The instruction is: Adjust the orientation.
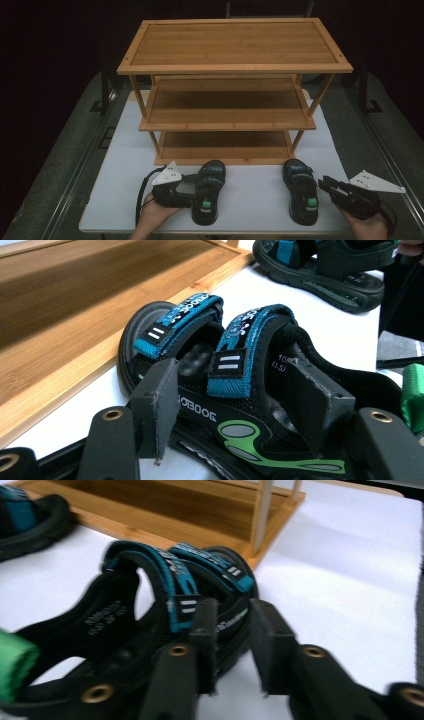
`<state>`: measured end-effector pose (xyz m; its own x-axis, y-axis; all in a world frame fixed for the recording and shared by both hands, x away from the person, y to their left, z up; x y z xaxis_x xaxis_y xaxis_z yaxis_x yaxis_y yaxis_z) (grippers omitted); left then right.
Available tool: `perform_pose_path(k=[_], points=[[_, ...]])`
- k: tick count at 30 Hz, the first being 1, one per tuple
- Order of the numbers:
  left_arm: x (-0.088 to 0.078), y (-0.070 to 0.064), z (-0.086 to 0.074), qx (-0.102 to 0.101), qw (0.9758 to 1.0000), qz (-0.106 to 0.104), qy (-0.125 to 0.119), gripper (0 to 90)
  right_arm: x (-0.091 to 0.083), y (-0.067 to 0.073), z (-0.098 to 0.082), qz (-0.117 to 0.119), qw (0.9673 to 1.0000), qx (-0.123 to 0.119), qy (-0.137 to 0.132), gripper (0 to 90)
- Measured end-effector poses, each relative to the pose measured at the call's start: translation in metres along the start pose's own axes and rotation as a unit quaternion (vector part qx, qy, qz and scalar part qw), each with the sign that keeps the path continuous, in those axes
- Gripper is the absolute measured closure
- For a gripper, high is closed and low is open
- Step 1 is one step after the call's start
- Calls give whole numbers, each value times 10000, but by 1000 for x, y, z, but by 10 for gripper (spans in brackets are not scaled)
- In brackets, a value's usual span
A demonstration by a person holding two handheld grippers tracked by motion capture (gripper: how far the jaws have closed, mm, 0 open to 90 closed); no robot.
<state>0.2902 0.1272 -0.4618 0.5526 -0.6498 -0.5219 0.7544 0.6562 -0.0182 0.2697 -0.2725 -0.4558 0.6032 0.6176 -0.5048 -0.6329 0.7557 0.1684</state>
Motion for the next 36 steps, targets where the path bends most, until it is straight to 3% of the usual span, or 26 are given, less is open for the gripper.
perform_pose_path(k=[8, 11, 12, 18, 31, 36], points=[[-1, -4, 4, 53, 9999, 86, 6, 337, -8, 7, 9, 576, 9972, 68, -475, 525], [-1, -3, 4, 66, 9996, 279, -8, 287, -6, 12, 10, 744, 9961, 88, -473, 502], [-1, -3, 5, 82, 9994, 320, -34, 266, 0, 16, 8, 827, 9961, 18, -320, 490], [-1, -2, 4, 71, 9992, 381, -25, 233, 15, 22, 1, 618, 9980, -117, 78, 490], [2, -1, 4, -18, 9991, 419, 42, 190, 22, 21, 0, 370, 9993, -52, 48, 508], [4, -6, 2, -44, 9995, 249, 205, 381, 25, 22, 0, 299, 9995, -88, 81, 518]])
Point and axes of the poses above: each handheld gripper's, and its own axes: x roughly forward along the jaws, z roughly out of its top, y roughly to its left, the point moved 8 cm from there along x, roughly forward along the jaws, and after that the axes turned 13 degrees about z, right-handed, at the moved point
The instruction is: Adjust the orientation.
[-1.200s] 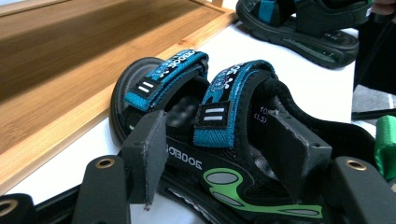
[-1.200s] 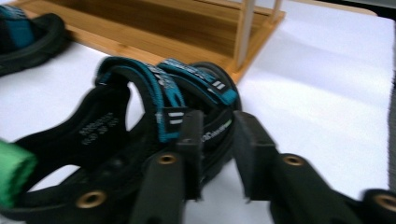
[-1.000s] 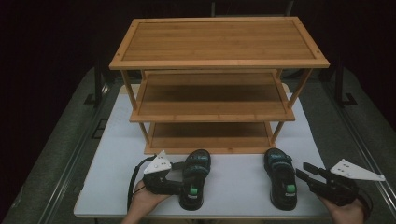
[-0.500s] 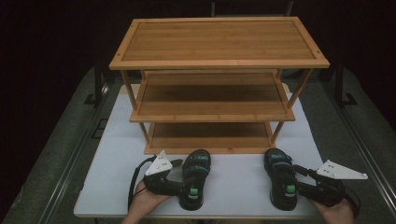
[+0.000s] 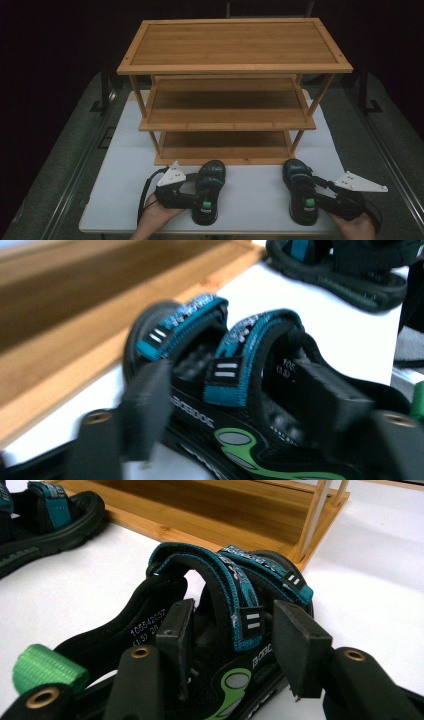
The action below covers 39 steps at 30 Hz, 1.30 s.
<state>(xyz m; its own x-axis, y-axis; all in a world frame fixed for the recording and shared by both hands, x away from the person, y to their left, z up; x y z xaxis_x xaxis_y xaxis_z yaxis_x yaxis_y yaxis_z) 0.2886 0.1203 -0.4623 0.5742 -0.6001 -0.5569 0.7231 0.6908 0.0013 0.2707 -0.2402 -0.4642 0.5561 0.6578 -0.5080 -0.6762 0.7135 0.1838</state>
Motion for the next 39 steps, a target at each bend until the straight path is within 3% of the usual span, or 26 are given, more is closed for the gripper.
perform_pose_path(k=[3, 6, 9, 12, 17, 21, 28, 33, 39], points=[[0, 2, -1, 135, 9996, 223, 47, 504, 1, -1, 0, -132, 9998, -116, 107, 576], [-2, 4, -1, 100, 9996, 271, 70, 550, 1, -1, 0, -201, 9996, -132, 121, 610], [-4, 5, -1, 186, 9992, 343, 72, 658, 0, -2, 0, -398, 9988, -175, 210, 714], [-6, 9, -1, 164, 9990, 411, 22, 731, -2, -4, 0, -483, 9985, -149, 185, 751], [-7, 11, -2, 90, 9990, 439, -3, 761, -6, -8, 0, -496, 9987, 13, 91, 777], [-8, 9, -1, 106, 9990, 441, -49, 767, -6, -5, 2, -496, 9987, -37, 124, 779], [-13, 8, 0, 94, 9988, 454, -124, 773, -6, 8, 10, -297, 9995, -129, -1, 780], [-20, 10, 5, 21, 9982, 503, -327, 774, -4, 18, 17, -52, 9997, -71, -212, 779], [-25, 13, 10, -50, 9967, 613, -533, 774, 3, 32, 24, 31, 9994, -191, -295, 777]])
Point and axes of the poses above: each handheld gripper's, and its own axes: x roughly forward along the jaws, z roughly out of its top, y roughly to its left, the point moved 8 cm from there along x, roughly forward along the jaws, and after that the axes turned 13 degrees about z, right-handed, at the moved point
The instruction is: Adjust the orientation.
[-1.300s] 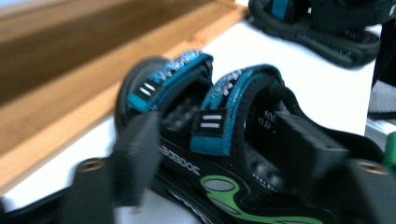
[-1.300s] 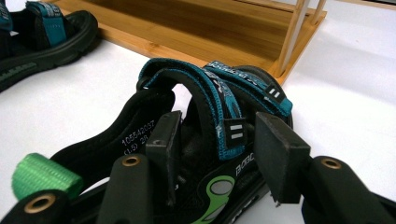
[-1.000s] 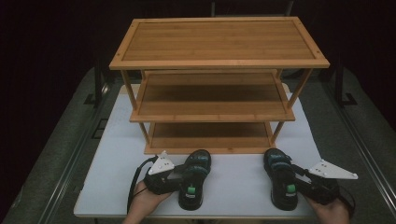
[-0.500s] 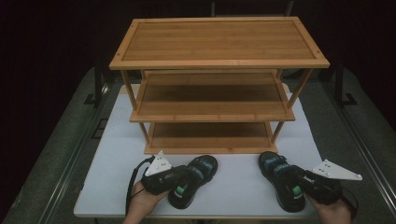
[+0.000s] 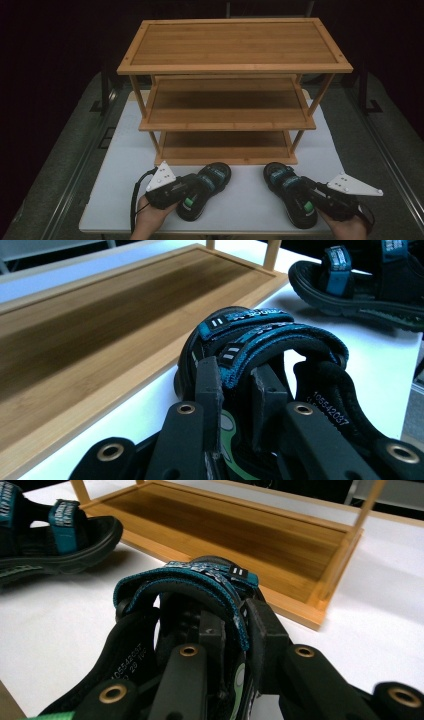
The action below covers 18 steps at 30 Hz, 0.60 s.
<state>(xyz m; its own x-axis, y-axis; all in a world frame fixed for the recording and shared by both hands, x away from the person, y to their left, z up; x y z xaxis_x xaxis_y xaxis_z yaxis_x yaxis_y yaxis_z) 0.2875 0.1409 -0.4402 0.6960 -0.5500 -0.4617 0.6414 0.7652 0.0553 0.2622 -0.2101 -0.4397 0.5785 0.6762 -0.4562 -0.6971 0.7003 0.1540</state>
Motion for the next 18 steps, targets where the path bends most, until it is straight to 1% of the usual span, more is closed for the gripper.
perform_pose_path(k=[5, 11, 15, 18], points=[[-1, 3, 1, -57, 9999, 104, -51, 776, 6, 9, 5, 80, 9999, -18, -69, 776], [2, 7, 4, -178, 9993, 309, -103, 776, 14, 16, 9, 117, 9998, -75, -131, 775], [4, 10, 5, -184, 9988, 438, -104, 776, 21, 21, 12, 104, 9998, -110, -123, 774], [7, 14, 8, -225, 9980, 581, -142, 776, 29, 24, 18, 117, 9997, -148, -129, 772]])
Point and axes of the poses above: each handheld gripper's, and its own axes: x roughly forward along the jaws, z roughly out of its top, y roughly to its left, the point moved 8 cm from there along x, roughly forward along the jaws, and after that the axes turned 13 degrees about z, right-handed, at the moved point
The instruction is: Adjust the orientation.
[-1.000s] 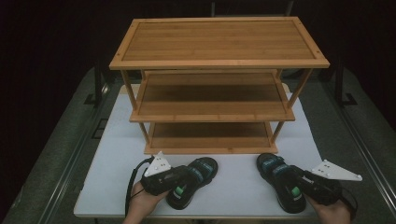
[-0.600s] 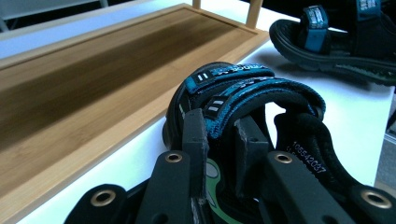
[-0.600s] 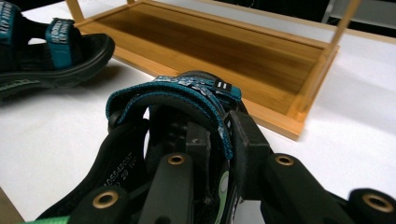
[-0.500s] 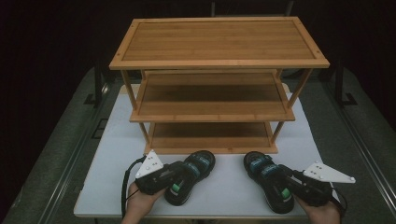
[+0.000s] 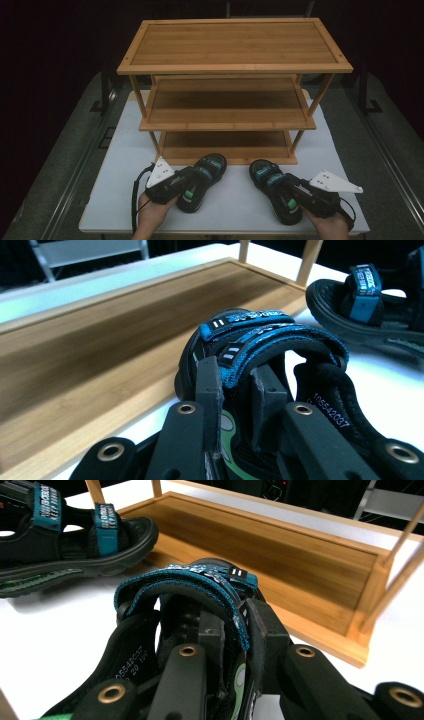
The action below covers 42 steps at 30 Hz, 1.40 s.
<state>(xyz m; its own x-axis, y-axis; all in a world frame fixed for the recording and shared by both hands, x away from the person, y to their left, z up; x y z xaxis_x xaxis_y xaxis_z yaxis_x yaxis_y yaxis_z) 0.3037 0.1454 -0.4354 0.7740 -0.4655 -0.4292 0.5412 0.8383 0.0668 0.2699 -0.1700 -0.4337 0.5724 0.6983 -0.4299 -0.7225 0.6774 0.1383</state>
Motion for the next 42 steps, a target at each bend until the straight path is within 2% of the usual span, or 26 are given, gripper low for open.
perform_pose_path(k=[6, 11, 25, 33, 36, 42], points=[[8, 5, 2, -51, 9997, 220, -44, 776, 18, 2, 11, -14, 9999, -105, 7, 772], [16, 6, 6, -86, 9995, 284, -88, 776, 35, 1, 20, -45, 9997, -230, 59, 772], [28, 8, 17, -51, 9986, 500, -175, 776, 52, -5, 31, -269, 9991, -327, 3, 773], [41, 9, 18, -108, 9978, 638, -167, 775, 64, -9, 37, -418, 9986, -307, -42, 772], [46, 9, 18, -233, 9974, 659, -163, 775, 70, -11, 39, -484, 9984, -300, -49, 772], [55, 9, 18, -299, 9964, 769, -197, 775, 84, -16, 44, -673, 9972, -312, -88, 772]])
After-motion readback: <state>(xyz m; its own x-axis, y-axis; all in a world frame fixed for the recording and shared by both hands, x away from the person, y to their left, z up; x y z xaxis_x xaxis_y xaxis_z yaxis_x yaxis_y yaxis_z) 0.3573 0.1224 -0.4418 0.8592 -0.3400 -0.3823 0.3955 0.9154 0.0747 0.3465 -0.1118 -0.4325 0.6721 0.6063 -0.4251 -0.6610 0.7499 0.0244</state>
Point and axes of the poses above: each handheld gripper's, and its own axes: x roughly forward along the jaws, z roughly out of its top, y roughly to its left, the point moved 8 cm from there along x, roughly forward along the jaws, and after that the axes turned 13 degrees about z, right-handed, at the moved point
